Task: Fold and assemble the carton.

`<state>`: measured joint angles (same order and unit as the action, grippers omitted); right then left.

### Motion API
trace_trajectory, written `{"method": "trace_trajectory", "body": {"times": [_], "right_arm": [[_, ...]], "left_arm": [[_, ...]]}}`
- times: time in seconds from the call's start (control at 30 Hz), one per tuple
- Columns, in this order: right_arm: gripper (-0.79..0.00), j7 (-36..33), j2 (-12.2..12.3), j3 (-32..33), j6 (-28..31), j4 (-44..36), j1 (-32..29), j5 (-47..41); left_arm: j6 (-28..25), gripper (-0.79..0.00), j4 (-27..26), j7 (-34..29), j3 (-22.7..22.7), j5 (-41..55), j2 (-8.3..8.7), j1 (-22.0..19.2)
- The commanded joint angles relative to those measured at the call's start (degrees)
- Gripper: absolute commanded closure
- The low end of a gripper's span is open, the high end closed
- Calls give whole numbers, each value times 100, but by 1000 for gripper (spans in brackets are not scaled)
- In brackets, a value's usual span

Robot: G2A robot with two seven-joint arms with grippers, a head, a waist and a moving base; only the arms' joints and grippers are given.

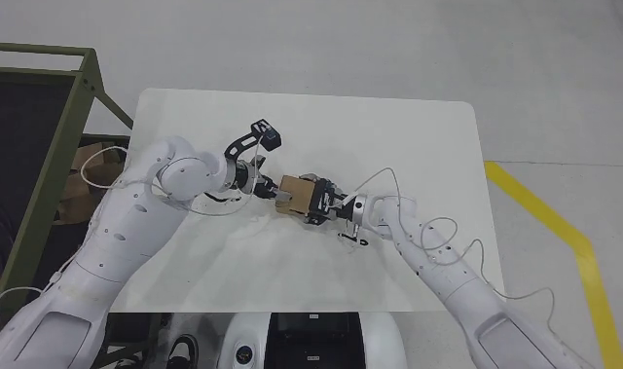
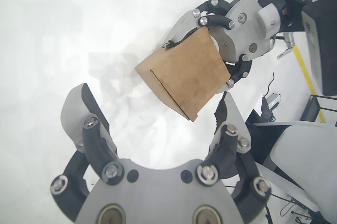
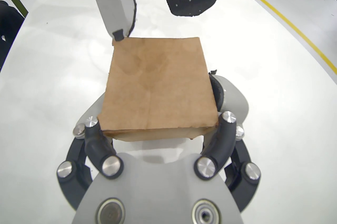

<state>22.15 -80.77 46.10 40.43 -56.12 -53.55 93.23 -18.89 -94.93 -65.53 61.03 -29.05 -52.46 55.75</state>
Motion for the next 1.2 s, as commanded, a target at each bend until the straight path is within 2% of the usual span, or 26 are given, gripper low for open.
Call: {"method": "trace_trajectory", "body": {"times": [0.0,0.2,0.27,0.4,0.43,0.5,0.97,1.17], "right_arm": [[-259,-66,40,90,15,-176,-64,-45],[-179,-531,198,471,22,-886,-377,-195],[-114,-694,254,593,36,-1193,-519,-203],[-83,-1084,354,794,-8,-1845,-856,-191],[0,-1202,378,829,-11,-2021,-939,-161],[0,-1441,419,902,-39,-2371,-1118,-144],[0,-1441,419,902,-39,-2371,-1118,-144],[0,-1406,440,1041,-238,-2642,-1208,-399]], "left_arm": [[-30,-785,-77,105,230,146,44,118],[-191,-785,-333,239,891,510,179,503],[-182,-785,-435,304,1102,563,220,668],[-330,-785,-516,246,1473,1044,290,969],[-330,-785,-516,246,1473,1044,290,969],[-330,-785,-516,246,1473,1044,290,969],[-330,-785,-516,246,1473,1044,290,969],[-459,-785,-583,877,1676,1077,306,1252]]}}
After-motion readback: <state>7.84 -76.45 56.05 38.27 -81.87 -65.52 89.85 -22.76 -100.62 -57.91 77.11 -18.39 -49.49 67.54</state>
